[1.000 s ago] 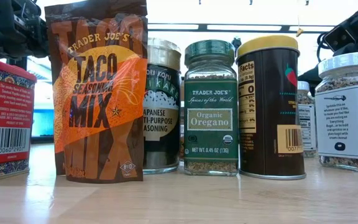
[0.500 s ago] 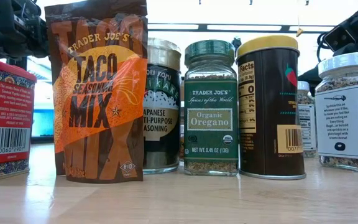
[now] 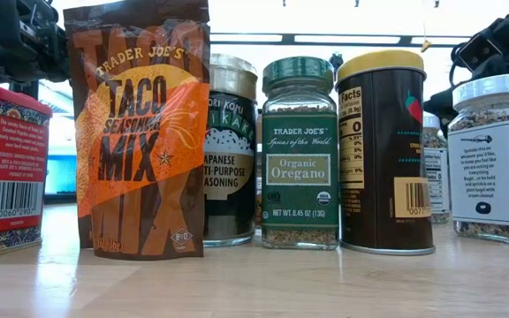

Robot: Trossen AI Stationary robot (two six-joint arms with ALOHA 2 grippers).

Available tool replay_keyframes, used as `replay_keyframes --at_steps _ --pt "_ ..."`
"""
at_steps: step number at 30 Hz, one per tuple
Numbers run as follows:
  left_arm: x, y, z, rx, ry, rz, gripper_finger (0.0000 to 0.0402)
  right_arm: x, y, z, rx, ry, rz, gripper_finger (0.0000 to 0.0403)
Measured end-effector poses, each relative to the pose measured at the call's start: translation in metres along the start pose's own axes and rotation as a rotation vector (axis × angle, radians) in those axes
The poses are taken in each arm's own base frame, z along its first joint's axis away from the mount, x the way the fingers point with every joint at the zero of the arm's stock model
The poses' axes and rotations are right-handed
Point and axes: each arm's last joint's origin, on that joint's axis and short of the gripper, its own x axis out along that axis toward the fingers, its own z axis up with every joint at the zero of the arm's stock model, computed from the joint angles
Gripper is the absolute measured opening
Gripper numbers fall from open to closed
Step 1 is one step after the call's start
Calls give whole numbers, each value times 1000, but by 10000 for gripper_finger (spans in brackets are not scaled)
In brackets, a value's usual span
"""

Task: Shelf spices
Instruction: Put the top white seasoning bottle on the shelf

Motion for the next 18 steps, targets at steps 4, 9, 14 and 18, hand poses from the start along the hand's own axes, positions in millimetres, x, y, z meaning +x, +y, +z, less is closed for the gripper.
replay_keyframes --at_steps 4,9,14,18 --pt "0 0 0 0 0 0 6 0 0 0 -15 0 0 78" --pt "0 0 0 0 1 0 6 0 1 0 -134 2 14 70" --pt "0 0 0 0 1 0 6 0 3 -1 -150 1 -34 15" --pt "0 0 0 0 0 0 6 -4 8 7 -107 84 -88 6"
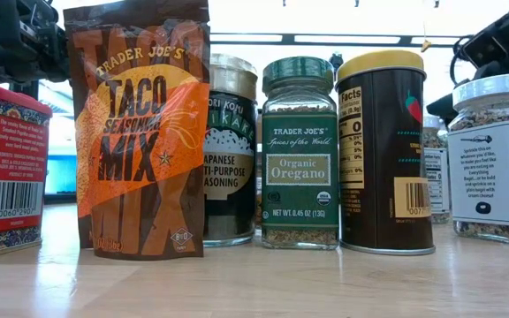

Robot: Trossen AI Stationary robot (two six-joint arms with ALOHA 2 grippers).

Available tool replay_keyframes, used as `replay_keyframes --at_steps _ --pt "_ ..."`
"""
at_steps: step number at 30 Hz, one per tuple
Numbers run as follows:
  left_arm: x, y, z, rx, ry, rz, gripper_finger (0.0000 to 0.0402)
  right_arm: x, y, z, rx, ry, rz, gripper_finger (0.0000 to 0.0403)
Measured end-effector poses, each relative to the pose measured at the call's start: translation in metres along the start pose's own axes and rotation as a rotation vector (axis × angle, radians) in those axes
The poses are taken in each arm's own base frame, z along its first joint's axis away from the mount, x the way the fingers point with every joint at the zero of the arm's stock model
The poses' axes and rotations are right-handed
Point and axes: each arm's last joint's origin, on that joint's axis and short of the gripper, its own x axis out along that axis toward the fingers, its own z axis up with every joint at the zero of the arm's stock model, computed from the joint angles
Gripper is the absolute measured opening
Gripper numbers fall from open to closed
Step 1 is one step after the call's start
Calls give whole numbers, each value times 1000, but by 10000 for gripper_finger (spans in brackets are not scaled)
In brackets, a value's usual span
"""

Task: Shelf spices
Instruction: Put the top white seasoning bottle on the shelf

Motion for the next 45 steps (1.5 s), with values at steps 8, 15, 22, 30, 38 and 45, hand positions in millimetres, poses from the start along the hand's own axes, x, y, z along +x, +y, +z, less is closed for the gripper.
replay_keyframes --at_steps 8,15,22,30,38,45 --pt "0 0 0 0 0 0 6 -22 13 50 161 222 -88 2" --pt "0 0 0 0 0 0 6 -24 31 77 326 536 -217 1" --pt "0 0 0 0 0 1 6 -4 66 74 422 749 -387 1" --pt "0 0 0 0 0 0 6 7 110 76 532 852 -656 0" --pt "0 0 0 0 1 0 6 23 141 96 565 875 -813 2" --pt "0 0 0 0 0 0 6 42 150 106 610 861 -830 35"
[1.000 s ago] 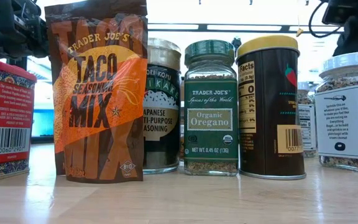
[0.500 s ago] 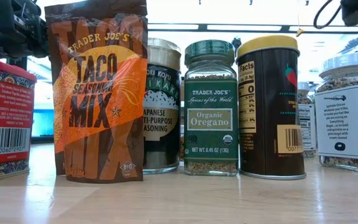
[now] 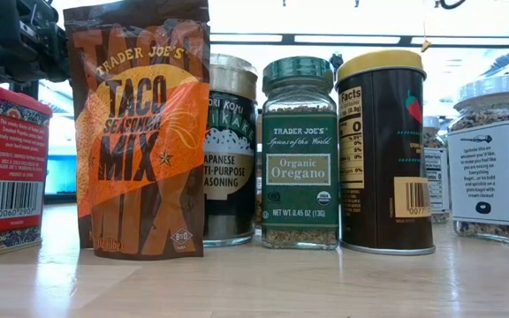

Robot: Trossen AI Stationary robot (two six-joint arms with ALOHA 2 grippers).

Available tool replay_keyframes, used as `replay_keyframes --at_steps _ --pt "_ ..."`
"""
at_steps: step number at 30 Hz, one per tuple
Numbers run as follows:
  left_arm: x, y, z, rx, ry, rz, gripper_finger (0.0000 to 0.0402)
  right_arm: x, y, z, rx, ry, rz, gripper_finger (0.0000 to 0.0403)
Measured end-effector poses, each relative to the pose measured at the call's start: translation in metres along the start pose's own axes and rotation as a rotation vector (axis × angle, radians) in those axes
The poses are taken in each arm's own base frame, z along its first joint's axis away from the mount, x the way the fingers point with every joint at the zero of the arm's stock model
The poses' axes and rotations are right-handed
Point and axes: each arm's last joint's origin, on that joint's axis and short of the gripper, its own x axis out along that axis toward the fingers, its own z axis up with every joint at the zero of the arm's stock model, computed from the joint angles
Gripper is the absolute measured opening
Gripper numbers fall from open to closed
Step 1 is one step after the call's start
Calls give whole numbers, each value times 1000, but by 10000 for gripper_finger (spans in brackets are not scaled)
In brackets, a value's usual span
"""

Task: Shelf spices
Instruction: Put the top white seasoning bottle on the shelf

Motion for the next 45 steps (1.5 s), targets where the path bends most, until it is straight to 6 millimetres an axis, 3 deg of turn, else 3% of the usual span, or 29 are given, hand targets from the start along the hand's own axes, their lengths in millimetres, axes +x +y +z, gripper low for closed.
replay_keyframes --at_steps 13,22,35,45 --pt "0 0 0 0 0 0 6 13 15 29 216 -24 32 167" --pt "0 0 0 0 0 0 6 38 48 41 150 -110 114 243" --pt "0 0 0 0 -1 0 6 77 71 57 130 -63 61 251" --pt "0 0 0 0 -1 1 6 85 72 71 137 -51 54 246"
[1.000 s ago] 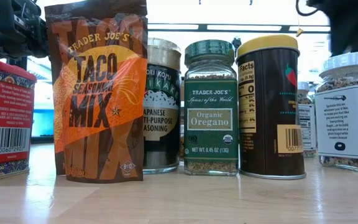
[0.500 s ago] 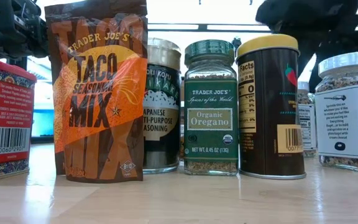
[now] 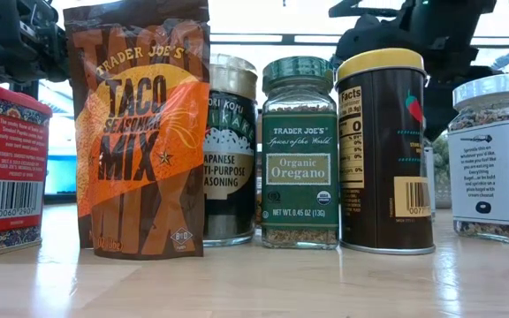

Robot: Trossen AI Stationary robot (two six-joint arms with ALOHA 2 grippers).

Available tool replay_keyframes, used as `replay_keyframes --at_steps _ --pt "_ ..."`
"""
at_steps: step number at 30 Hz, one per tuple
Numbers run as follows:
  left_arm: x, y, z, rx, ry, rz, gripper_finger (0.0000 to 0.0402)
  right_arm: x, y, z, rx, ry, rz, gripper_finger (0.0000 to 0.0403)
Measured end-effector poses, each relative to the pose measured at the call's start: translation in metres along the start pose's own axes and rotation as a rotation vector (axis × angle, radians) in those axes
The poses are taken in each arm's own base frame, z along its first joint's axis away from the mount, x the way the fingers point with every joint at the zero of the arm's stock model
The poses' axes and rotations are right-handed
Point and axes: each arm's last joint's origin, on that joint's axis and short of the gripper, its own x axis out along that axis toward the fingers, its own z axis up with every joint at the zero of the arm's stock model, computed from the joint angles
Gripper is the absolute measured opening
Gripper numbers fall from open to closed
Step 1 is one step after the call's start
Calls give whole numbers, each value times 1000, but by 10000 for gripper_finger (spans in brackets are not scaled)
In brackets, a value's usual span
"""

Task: Shelf spices
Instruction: Put the top white seasoning bottle on the shelf

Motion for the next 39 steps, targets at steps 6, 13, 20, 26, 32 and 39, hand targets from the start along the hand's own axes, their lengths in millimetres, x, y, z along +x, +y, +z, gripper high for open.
replay_keyframes --at_steps 6,13,20,26,32,39 --pt "0 0 0 0 0 0 6 14 5 -3 -19 3 -27 240" --pt "0 0 0 0 -1 1 6 29 7 -7 -45 7 -83 228" --pt "0 0 0 0 -1 1 6 18 5 -2 -98 -3 -51 196" --pt "0 0 0 0 0 3 6 -7 5 7 -246 5 10 196" --pt "0 0 0 0 -1 3 6 -63 14 41 -461 -39 128 196" --pt "0 0 0 0 -1 3 6 -107 14 112 -727 -165 190 196"
